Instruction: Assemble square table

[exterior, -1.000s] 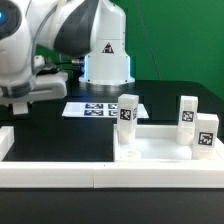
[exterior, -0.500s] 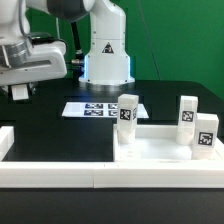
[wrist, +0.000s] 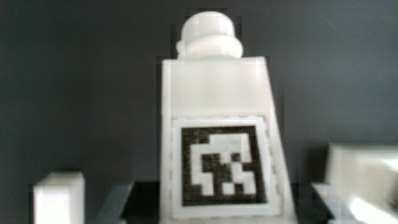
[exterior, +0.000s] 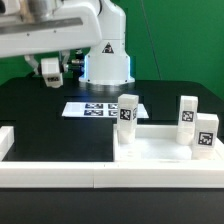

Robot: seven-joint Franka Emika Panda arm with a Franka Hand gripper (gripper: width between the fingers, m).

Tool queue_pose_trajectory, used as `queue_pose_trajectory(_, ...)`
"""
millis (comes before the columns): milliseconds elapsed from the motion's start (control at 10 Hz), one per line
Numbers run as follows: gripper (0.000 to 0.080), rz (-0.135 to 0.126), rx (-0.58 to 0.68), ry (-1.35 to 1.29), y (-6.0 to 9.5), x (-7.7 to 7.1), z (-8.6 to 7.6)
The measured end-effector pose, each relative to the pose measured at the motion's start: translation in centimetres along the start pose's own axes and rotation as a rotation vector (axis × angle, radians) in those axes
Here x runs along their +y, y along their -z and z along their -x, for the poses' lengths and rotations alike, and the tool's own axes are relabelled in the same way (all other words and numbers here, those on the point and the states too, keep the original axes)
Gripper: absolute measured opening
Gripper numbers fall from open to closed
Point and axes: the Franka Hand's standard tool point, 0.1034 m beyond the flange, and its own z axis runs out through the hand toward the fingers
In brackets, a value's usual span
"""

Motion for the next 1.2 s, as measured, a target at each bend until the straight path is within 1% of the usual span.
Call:
queue_pose_trajectory(100,0.0288,0.011,0.067,0.007,2.1,-1.2,-1.7)
queue_pose_trajectory(200,0.0288,0.034,0.154,0.045,1.5,-0.2,-1.9)
queue_pose_trajectory(300,0.0288,0.043,0.207,0.02,0.8,0.2,-1.1)
queue_pose_trajectory(400,0.0288,0.057,0.251,0.024,1.1,0.4,-1.2)
queue_pose_trajectory(500,0.0288,0.104,0.357,0.001,1.2,1.0,-2.0)
queue_pose_trajectory(600,0.0288,0.173,0.461,-0.016,0.6,-0.1,-2.9)
queue_pose_trajectory(700,0.0288,0.183,0.5,-0.032,0.4,-2.0,-4.2)
queue_pose_trajectory(800,0.0288,0.206,0.589,-0.055,1.7,-3.3,-6.7)
queue_pose_trajectory(900,0.0288,0.209,0.641,-0.065,2.5,-4.7,-8.5)
queue_pose_trajectory(1000,0.0288,0.196,0.674,-0.089,3.2,-5.8,-9.7)
queue_pose_trajectory(1100,0.0288,0.228,0.776,-0.088,4.7,-5.9,-10.6)
queue_pose_trajectory(1200,0.0288,0.259,0.849,-0.091,5.4,-5.0,-10.5)
